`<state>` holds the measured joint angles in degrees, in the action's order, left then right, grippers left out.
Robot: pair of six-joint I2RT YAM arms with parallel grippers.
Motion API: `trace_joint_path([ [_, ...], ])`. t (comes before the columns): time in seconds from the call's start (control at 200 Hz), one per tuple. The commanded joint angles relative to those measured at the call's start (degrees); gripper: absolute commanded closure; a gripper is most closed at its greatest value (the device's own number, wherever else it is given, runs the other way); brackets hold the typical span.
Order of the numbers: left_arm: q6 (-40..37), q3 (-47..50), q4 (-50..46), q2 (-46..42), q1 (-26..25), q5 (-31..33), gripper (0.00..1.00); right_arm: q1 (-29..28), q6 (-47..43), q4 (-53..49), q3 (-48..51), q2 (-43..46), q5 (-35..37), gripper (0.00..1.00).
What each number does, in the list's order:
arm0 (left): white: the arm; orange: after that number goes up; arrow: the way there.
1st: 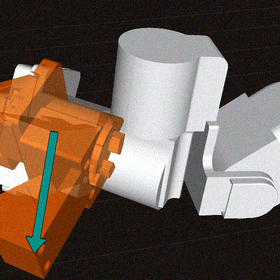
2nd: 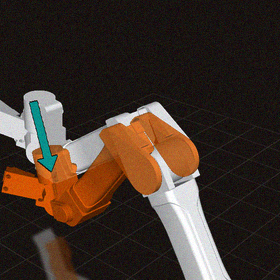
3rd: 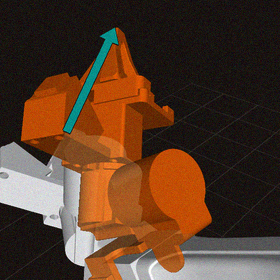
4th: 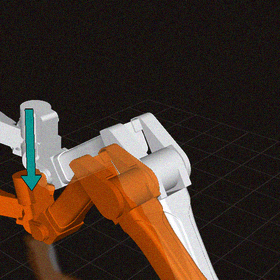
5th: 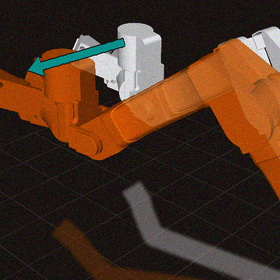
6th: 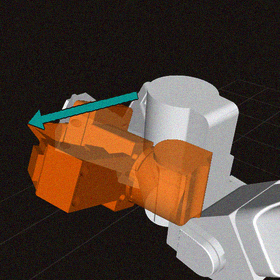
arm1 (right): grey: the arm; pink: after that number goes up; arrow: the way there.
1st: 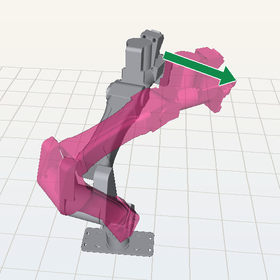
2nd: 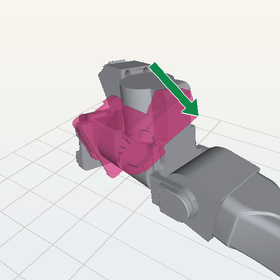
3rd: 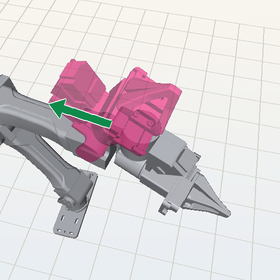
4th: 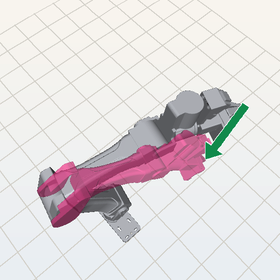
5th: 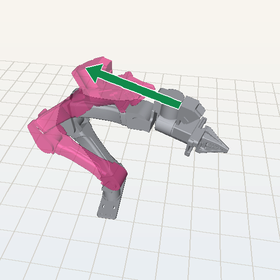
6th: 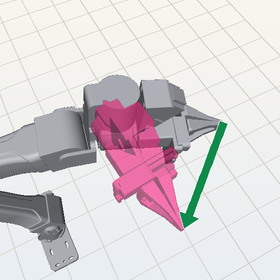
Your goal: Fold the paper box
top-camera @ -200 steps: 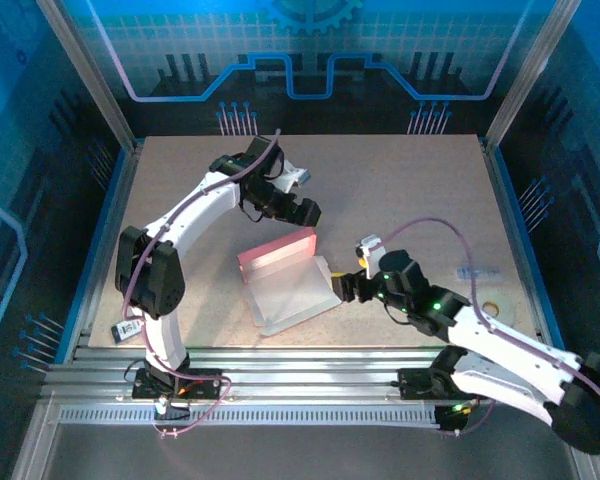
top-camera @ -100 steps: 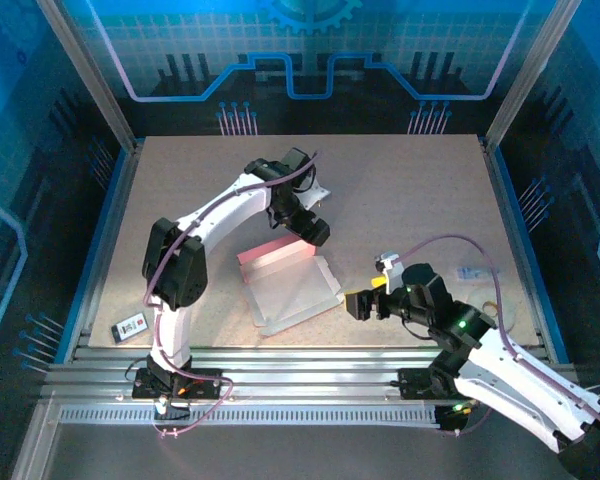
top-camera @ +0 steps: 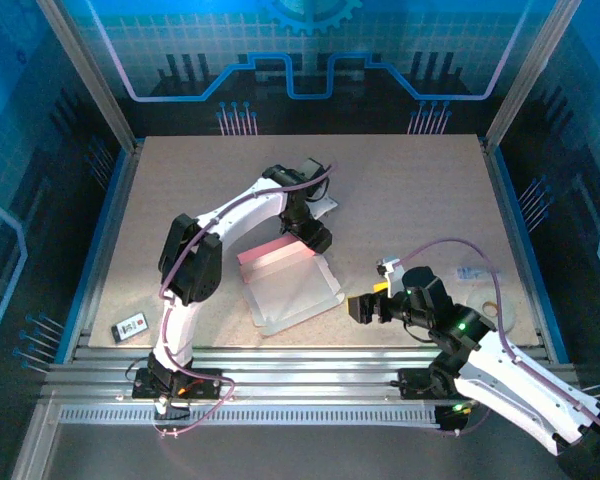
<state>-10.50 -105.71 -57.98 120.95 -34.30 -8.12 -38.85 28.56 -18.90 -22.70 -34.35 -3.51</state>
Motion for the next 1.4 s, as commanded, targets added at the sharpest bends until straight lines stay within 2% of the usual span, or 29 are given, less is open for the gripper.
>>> trace_joint_path([
  [0.0, -0.57, -2.20, -1.08, 1.29, -0.44, 1.91, 0.33, 0.96, 0.54, -0.62, 0.34, 0.50, -0.81, 0.08],
  [0.135, -0.67, -3.05, -1.66, 1.90, -0.53, 2.32, 0.41, 1.19, 0.62, -0.85, 0.46, 0.60, -1.03, 0.08],
  [0.245, -0.84, -3.51, -2.11, 2.36, -0.46, 2.90, 0.43, 1.37, 0.54, -0.96, 0.46, 0.69, -0.91, 0.08],
  [0.415, -0.66, -3.85, -2.16, 2.65, -0.49, 2.84, 0.54, 1.50, 0.58, -0.97, 0.65, 0.64, -1.06, 0.08],
  [0.61, -0.79, -3.72, -2.41, 2.98, -0.55, 2.39, 0.53, 1.64, 0.54, -1.41, 0.73, 0.90, -0.97, 0.08],
  [0.735, -1.27, -3.80, -3.06, 3.33, -0.51, 1.81, 0.47, 1.76, 0.54, -1.41, 0.73, 0.95, -1.06, 0.08],
  [0.876, -1.29, -3.97, -3.45, 3.66, -0.58, 1.09, 0.46, 1.98, 0.45, -1.41, 0.81, 0.86, -1.22, 0.08],
  [1.226, -1.16, -5.01, -4.16, 4.91, -0.84, 1.94, 0.62, 2.04, 0.54, -1.75, 0.82, 1.21, -1.15, 0.08],
  [1.271, -1.10, -5.03, -4.21, 4.91, -0.81, 1.97, 0.67, 2.10, 0.49, -1.80, 0.86, 1.19, -1.23, 0.08],
  [1.396, -0.92, -4.98, -4.13, 4.90, -0.77, 1.83, 0.69, 2.11, 0.37, -1.93, 0.85, 1.15, -1.19, 0.08],
])
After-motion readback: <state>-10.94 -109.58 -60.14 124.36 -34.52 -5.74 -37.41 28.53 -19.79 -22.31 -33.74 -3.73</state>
